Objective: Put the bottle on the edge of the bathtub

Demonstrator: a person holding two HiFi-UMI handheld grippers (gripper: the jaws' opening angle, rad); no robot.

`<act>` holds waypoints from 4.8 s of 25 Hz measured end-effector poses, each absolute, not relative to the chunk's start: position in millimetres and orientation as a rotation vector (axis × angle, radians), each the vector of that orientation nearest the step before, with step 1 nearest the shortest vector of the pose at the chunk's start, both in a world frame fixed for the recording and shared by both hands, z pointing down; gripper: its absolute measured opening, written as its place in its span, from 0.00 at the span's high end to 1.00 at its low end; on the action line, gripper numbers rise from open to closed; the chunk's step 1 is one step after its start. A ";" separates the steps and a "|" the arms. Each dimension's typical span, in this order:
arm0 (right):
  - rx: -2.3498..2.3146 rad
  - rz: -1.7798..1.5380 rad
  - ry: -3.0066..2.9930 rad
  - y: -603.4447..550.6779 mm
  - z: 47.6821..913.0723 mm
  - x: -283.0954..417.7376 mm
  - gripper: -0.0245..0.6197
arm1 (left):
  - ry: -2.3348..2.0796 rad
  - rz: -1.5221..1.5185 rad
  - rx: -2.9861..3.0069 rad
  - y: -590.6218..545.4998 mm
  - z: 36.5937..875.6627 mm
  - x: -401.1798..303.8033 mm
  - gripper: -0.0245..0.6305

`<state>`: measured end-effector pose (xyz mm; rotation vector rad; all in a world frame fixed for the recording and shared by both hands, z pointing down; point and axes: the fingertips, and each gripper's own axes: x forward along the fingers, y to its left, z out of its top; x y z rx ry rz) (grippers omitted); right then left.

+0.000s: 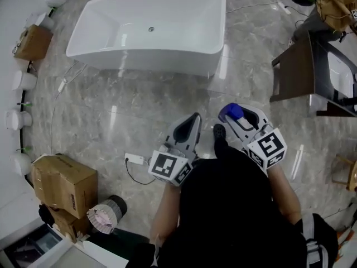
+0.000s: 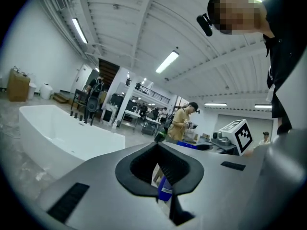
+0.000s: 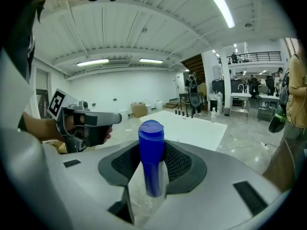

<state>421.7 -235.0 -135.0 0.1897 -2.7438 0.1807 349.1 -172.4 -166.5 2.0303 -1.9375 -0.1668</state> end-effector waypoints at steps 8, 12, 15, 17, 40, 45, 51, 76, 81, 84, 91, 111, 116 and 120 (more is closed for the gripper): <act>-0.029 0.261 -2.564 -282.3 -73.0 410.1 0.73 | -2.030 -0.155 1.835 -204.6 -148.4 349.4 0.95; -0.072 0.235 -2.496 -287.8 -25.5 395.1 0.73 | -2.016 -0.111 1.782 -205.1 -113.5 336.1 0.95; -0.099 0.229 -2.465 -290.8 7.6 374.6 0.73 | -2.006 -0.114 1.736 -207.1 -79.6 316.0 0.95; -0.122 0.207 -2.442 -293.7 31.4 362.6 0.73 | -2.007 -0.128 1.721 -214.2 -56.9 308.2 0.95; -0.343 -0.085 -2.004 -325.9 406.5 246.0 0.73 | -1.790 -0.112 1.784 -250.7 231.3 217.5 0.95; -0.356 -0.160 -1.933 -332.7 482.4 227.0 0.73 | -1.775 -0.125 1.773 -243.0 280.1 209.5 0.95; -0.326 -0.147 -1.868 -342.8 556.7 211.9 0.73 | -1.800 -0.122 1.704 -240.6 335.0 189.9 0.95; -0.249 -0.307 -1.685 -373.2 750.0 166.0 0.73 | -1.895 -0.140 1.538 -223.1 479.0 122.7 0.95; -0.254 -0.322 -1.681 -376.5 751.8 162.1 0.73 | -1.885 -0.121 1.558 -227.1 479.0 124.2 0.95; -0.256 -0.325 -1.682 -377.8 752.1 158.3 0.73 | -1.872 -0.108 1.570 -230.0 481.9 128.5 0.95; -0.259 -0.278 -1.664 -379.1 750.5 162.4 0.73 | -1.851 -0.091 1.603 -237.6 475.7 132.6 0.95; -0.360 -0.420 -1.615 -372.7 699.9 179.0 0.73 | -1.875 -0.119 1.586 -238.5 437.3 139.3 0.95; -0.412 -0.467 -1.630 -359.4 644.4 184.7 0.73 | -1.881 -0.138 1.589 -238.8 398.5 150.4 0.95; -0.459 -0.512 -1.638 -346.5 583.4 195.8 0.73 | -1.864 -0.125 1.593 -234.4 352.8 172.8 0.95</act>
